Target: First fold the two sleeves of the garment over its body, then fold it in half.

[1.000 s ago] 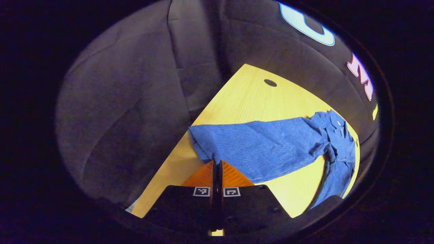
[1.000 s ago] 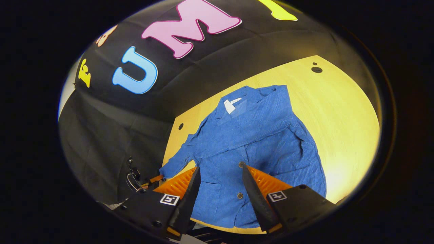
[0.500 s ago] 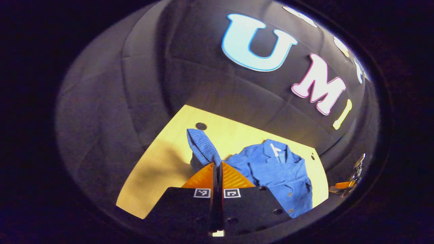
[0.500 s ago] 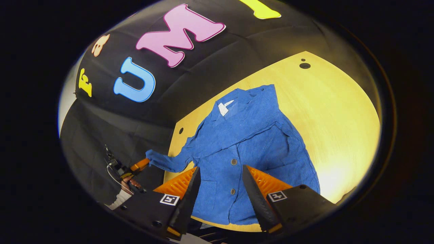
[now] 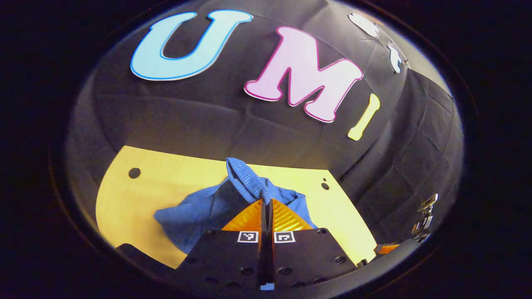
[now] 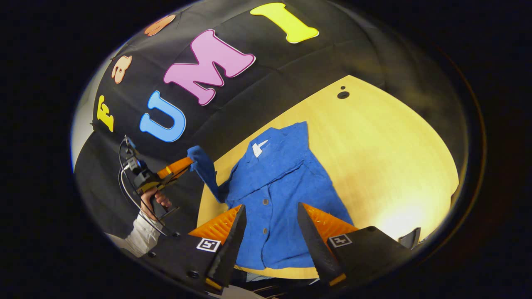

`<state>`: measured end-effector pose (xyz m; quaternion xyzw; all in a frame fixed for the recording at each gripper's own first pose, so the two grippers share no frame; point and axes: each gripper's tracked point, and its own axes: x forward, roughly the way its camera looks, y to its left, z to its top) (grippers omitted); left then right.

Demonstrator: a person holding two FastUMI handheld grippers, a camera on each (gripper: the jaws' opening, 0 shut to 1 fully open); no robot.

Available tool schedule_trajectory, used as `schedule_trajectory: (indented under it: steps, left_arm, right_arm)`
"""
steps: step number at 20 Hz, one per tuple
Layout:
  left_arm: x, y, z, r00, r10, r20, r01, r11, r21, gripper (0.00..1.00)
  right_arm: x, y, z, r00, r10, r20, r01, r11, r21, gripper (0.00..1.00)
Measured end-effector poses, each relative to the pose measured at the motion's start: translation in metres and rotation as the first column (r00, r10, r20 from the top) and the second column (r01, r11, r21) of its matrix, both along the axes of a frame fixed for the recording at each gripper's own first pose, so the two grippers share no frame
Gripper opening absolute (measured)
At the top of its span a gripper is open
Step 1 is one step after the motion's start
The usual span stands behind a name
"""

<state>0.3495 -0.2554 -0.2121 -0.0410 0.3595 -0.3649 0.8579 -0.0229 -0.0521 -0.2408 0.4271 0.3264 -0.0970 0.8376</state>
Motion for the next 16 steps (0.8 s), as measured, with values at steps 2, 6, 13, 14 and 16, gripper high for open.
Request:
schedule_trajectory:
  steps: [2, 6, 13, 14, 16]
  left_arm:
    - [-0.015, -0.053, -0.025, 0.996, -0.063, -0.062, 0.063, 0.998, -0.010, 0.00]
    - [-0.038, -0.107, -0.102, 0.971, -0.133, -0.196, 0.150, 0.986, 0.074, 0.00]
    - [-0.054, -0.110, -0.123, 0.942, -0.142, -0.303, 0.185, 0.976, 0.118, 0.00]
    - [-0.060, -0.120, -0.125, 0.923, -0.185, -0.338, 0.224, 0.971, 0.079, 0.02]
    - [-0.078, -0.126, -0.110, 0.899, -0.221, -0.378, 0.245, 0.969, 0.015, 0.29]
  right_arm:
    - [-0.017, -0.009, -0.009, 0.999, -0.029, -0.018, 0.029, 0.999, 0.015, 0.79]
    - [-0.047, -0.014, -0.032, 0.995, -0.083, -0.059, 0.086, 0.995, 0.049, 0.79]
    - [-0.066, 0.001, -0.068, 0.990, 0.013, -0.141, -0.005, 0.998, 0.058, 0.79]
    - [-0.063, 0.001, -0.068, 0.990, 0.025, -0.139, -0.017, 0.998, 0.056, 0.80]
    - [-0.058, 0.002, -0.070, 0.990, 0.044, -0.136, -0.037, 0.998, 0.052, 0.80]
